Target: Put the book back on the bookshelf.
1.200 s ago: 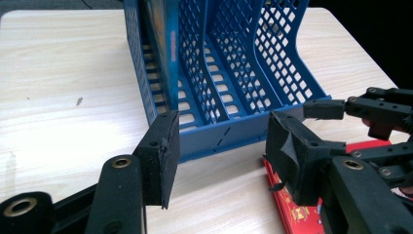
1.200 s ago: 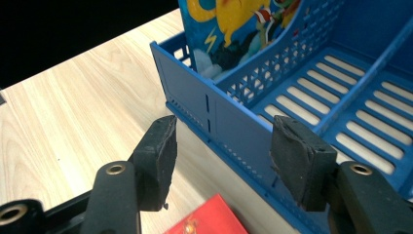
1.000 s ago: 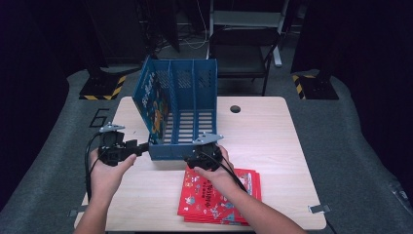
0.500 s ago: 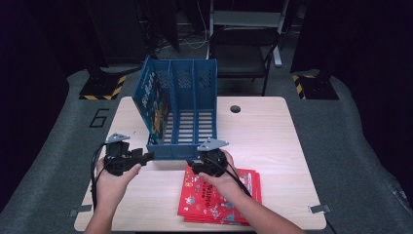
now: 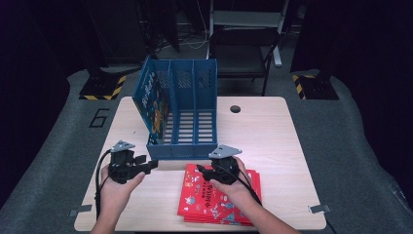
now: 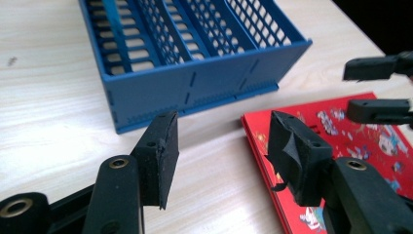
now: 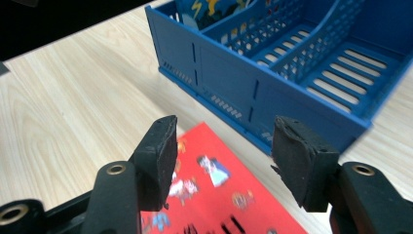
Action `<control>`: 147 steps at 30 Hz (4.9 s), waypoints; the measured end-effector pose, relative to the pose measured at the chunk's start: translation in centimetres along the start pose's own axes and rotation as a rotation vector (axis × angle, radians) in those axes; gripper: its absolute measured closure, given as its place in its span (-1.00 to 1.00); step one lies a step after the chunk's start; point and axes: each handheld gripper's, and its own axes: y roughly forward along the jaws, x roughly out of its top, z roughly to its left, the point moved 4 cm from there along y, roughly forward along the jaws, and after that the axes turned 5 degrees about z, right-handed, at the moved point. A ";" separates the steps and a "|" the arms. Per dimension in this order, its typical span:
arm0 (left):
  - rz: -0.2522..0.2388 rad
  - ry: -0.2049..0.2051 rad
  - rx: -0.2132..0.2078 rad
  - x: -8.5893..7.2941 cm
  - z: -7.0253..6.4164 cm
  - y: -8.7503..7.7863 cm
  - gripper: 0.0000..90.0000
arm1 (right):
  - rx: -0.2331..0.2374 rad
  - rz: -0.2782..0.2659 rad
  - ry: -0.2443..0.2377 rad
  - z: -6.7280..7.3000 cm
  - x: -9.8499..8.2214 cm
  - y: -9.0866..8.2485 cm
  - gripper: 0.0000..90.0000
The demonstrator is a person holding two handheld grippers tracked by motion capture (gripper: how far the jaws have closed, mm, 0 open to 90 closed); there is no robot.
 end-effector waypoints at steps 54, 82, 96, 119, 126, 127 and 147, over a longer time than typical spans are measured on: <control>0.255 0.167 -0.213 -7.4 -5.4 9.0 -0.12 | -0.097 0.160 0.219 -5.3 -13.7 -6.9 -0.38; 0.254 0.126 -0.225 -8.1 -5.3 8.9 -0.06 | -0.064 0.148 0.250 -5.8 -12.9 -5.1 -0.48; 0.229 0.117 -0.219 -8.2 -4.9 8.9 -0.06 | -0.056 0.150 0.242 -5.7 -12.5 -4.7 -0.46; 0.261 0.108 -0.285 -9.0 -6.0 9.6 -0.36 | -0.059 0.196 0.410 -6.6 -15.4 -7.6 -0.60; 0.282 0.090 -0.324 -9.2 -6.2 9.9 -0.42 | -0.003 0.215 0.447 -6.2 -15.5 -7.2 -0.64; 0.284 0.082 -0.326 -9.2 -6.4 10.0 -0.42 | 0.004 0.214 0.454 -6.2 -15.5 -7.1 -0.64; 0.293 0.083 -0.321 -8.7 -7.5 10.5 -0.33 | 0.011 0.226 0.482 -6.3 -14.9 -6.4 -0.67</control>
